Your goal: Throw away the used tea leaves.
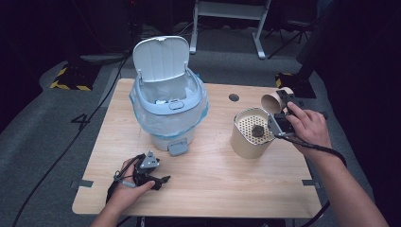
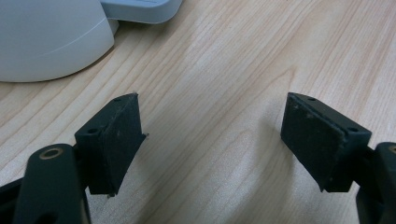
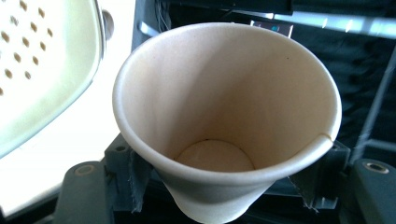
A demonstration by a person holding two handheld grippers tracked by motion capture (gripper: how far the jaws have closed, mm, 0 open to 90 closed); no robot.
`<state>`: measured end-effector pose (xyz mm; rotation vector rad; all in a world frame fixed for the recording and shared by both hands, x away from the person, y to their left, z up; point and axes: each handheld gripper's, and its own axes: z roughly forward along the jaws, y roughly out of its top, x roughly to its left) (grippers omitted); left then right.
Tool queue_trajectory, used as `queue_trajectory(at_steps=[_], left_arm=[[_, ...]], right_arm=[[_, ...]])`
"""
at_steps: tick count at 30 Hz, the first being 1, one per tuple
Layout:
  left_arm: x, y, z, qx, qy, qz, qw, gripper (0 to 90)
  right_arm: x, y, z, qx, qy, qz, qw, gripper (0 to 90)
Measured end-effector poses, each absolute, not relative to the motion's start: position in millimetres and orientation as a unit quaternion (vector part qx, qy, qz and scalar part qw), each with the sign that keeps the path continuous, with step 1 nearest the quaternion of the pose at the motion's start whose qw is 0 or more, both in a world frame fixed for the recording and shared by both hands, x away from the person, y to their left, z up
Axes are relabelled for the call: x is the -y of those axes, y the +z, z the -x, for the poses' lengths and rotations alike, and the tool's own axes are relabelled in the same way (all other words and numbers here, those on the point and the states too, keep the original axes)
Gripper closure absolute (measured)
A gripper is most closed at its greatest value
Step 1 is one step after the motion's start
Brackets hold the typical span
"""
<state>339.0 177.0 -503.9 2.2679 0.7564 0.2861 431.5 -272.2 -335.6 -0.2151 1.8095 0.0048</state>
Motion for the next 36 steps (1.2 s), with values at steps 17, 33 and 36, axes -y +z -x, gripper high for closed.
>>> queue_trajectory(at_steps=[17,33,36], left_arm=[[-177.0,-503.9,-339.0,-0.293,0.111,-0.879,0.359,20.8],[-176.9,-503.9,-338.8,-0.293,0.111,-0.879,0.359,21.0],[-176.9,-503.9,-338.9,-0.293,0.111,-0.879,0.359,21.0]], right_arm=[[297.5,-319.1,-439.7,-0.828,0.357,-0.214,0.377,30.9],[316.9,-323.5,-449.3,-0.783,0.52,-0.311,0.141,29.6],[317.1,-323.6,-448.1,-0.788,0.518,-0.302,0.14,29.5]])
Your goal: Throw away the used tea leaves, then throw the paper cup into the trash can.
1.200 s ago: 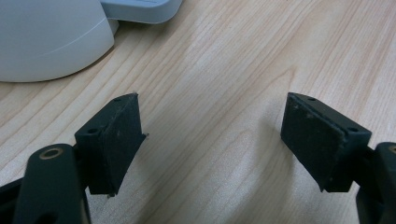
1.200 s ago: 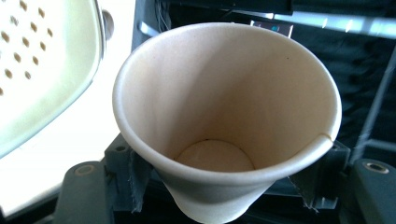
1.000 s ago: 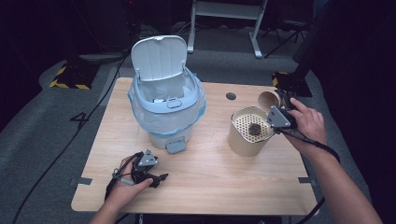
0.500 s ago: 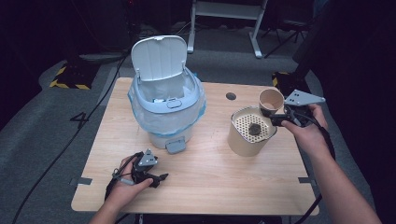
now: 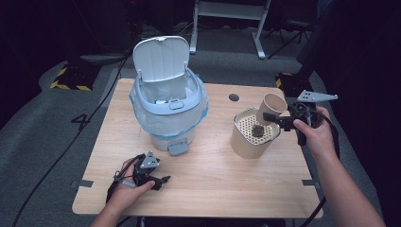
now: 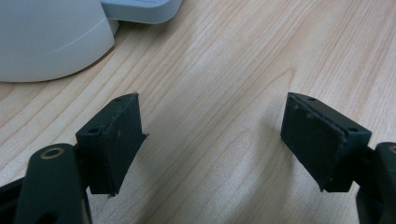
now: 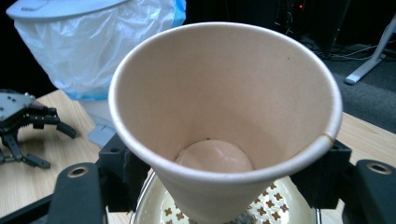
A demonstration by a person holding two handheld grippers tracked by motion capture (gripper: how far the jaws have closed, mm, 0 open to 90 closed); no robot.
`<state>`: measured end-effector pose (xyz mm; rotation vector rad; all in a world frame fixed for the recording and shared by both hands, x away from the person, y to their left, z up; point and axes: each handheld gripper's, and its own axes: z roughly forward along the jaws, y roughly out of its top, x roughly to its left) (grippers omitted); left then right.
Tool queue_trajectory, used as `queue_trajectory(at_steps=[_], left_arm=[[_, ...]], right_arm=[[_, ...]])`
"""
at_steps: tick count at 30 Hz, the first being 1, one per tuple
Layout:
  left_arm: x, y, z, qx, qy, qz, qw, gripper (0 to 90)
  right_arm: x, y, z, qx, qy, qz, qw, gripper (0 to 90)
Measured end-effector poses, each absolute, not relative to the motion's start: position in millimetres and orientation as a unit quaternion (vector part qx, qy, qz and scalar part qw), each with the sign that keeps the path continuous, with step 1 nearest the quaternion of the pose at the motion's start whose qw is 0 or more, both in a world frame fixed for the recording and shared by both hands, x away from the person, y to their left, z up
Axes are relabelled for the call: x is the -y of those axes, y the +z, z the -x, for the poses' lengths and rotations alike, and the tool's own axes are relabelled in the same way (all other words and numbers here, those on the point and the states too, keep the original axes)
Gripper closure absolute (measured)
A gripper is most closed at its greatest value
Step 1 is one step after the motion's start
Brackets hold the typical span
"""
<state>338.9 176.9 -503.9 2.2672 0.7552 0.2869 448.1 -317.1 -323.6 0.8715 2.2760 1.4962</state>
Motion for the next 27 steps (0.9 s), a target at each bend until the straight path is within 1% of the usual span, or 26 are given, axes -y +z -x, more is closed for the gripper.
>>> queue_trajectory(at_steps=[3,13,20,27], left_arm=[[-177.0,-503.9,-339.0,-0.293,0.111,-0.879,0.359,21.0],[-177.0,-503.9,-338.9,-0.293,0.111,-0.879,0.359,21.0],[-177.5,-503.9,-339.4,-0.297,0.11,-0.878,0.36,21.1],[-177.8,-503.9,-339.9,-0.299,0.111,-0.877,0.36,21.1]], right_arm=[[315.5,-322.5,-446.5,-0.792,0.52,-0.291,0.134,29.4],[305.4,-314.5,-446.1,-0.804,0.512,-0.271,0.137,29.4],[293.6,-290.6,-451.0,-0.804,0.519,-0.254,0.141,29.1],[271.0,-270.9,-463.6,-0.809,0.522,-0.235,0.136,28.9]])
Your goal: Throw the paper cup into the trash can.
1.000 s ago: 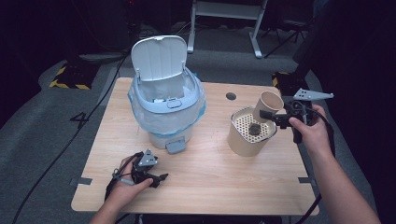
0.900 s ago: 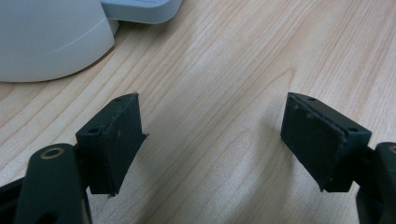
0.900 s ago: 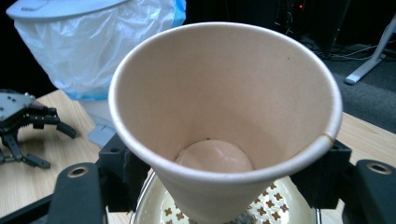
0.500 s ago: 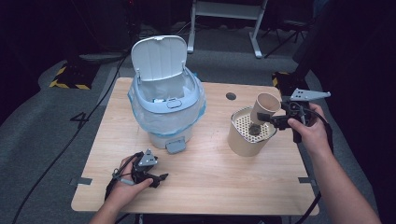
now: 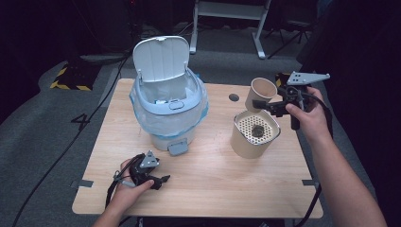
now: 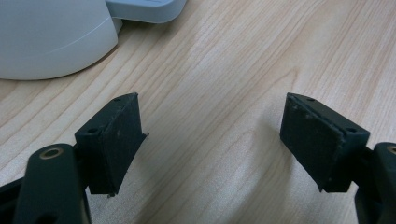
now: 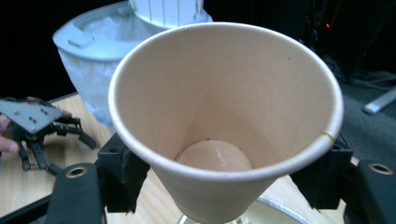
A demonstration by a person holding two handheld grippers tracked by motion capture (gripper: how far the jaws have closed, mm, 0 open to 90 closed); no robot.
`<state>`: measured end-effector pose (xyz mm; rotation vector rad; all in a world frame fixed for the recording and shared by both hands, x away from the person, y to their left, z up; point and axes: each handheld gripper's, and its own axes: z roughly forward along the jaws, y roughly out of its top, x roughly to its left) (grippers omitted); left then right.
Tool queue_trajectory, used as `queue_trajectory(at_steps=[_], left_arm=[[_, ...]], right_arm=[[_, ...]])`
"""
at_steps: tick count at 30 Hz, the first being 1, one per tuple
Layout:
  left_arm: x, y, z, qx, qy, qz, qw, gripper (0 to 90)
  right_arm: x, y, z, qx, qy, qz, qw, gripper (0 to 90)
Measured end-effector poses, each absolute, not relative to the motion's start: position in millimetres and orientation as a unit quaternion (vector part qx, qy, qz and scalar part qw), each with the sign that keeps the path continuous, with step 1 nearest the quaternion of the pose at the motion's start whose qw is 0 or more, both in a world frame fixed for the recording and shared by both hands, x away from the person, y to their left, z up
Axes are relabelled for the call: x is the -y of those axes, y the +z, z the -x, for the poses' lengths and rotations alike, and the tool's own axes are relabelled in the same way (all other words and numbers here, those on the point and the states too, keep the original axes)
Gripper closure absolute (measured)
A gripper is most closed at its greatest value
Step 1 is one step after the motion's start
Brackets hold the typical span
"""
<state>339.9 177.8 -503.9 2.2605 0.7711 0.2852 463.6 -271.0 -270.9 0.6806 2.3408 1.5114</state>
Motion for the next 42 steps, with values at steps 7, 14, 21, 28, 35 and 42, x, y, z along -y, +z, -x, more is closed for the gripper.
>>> queue_trajectory(at_steps=[7,14,21,28,35,42], left_arm=[[-181.1,-504.0,-343.9,-0.292,0.108,-0.879,0.361,20.5],[-181.7,-504.0,-345.7,-0.29,0.109,-0.88,0.359,19.5],[-181.5,-504.2,-345.7,-0.291,0.107,-0.88,0.36,19.5],[-181.5,-504.2,-345.8,-0.291,0.107,-0.88,0.359,19.4],[-181.5,-504.2,-345.7,-0.291,0.107,-0.88,0.359,19.4],[-181.5,-504.2,-345.7,-0.291,0.107,-0.88,0.359,19.5]], right_arm=[[238.2,-255.9,-476.8,-0.818,0.516,-0.217,0.13,28.9],[197.7,-242.9,-484.3,-0.823,0.52,-0.195,0.122,28.6],[164.6,-235.2,-489.6,-0.818,0.531,-0.183,0.119,28.5],[142.0,-233.5,-497.0,-0.798,0.559,-0.188,0.125,28.4],[126.0,-232.0,-503.3,-0.785,0.578,-0.187,0.116,28.5],[99.3,-233.2,-505.4,-0.787,0.583,-0.173,0.104,28.4]])
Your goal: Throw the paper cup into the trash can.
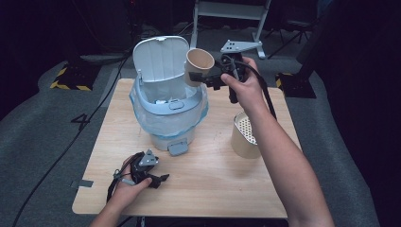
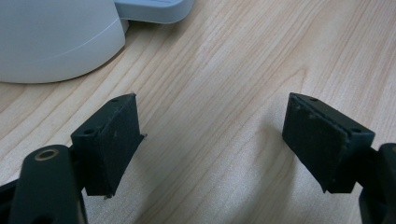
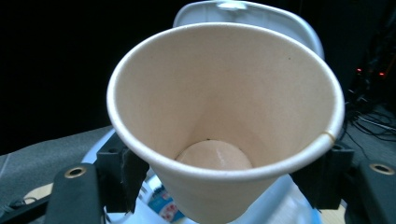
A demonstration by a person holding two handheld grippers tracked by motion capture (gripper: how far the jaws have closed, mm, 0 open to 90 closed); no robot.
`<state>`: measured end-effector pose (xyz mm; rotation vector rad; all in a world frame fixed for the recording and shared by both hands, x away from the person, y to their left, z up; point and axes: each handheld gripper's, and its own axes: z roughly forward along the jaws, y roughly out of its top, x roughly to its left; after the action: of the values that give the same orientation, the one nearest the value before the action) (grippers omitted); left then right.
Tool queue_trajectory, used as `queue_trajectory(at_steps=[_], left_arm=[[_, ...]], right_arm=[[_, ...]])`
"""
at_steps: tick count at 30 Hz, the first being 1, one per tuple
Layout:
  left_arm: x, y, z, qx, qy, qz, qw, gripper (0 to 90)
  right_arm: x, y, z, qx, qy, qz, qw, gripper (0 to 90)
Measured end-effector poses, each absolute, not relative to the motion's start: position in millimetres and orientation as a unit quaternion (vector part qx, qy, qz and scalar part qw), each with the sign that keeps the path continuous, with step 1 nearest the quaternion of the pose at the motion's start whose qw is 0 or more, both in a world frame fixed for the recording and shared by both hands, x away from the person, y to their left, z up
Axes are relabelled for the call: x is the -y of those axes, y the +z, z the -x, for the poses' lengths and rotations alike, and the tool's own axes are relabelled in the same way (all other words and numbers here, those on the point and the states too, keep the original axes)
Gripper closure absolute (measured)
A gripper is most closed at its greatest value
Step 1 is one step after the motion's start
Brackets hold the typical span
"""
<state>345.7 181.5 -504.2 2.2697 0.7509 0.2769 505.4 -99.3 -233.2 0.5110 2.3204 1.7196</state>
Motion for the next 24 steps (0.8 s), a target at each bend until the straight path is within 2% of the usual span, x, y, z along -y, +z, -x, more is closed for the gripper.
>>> queue_trajectory(at_steps=[11,24], left_arm=[[-181.5,-504.3,-345.7,-0.291,0.107,-0.88,0.36,19.4],[-181.5,-504.3,-345.7,-0.291,0.107,-0.88,0.36,19.4]], right_arm=[[60.3,-248.7,-512.1,-0.806,0.555,-0.178,0.101,28.4],[41.9,-261.4,-514.2,-0.846,0.498,-0.167,0.093,26.8]])
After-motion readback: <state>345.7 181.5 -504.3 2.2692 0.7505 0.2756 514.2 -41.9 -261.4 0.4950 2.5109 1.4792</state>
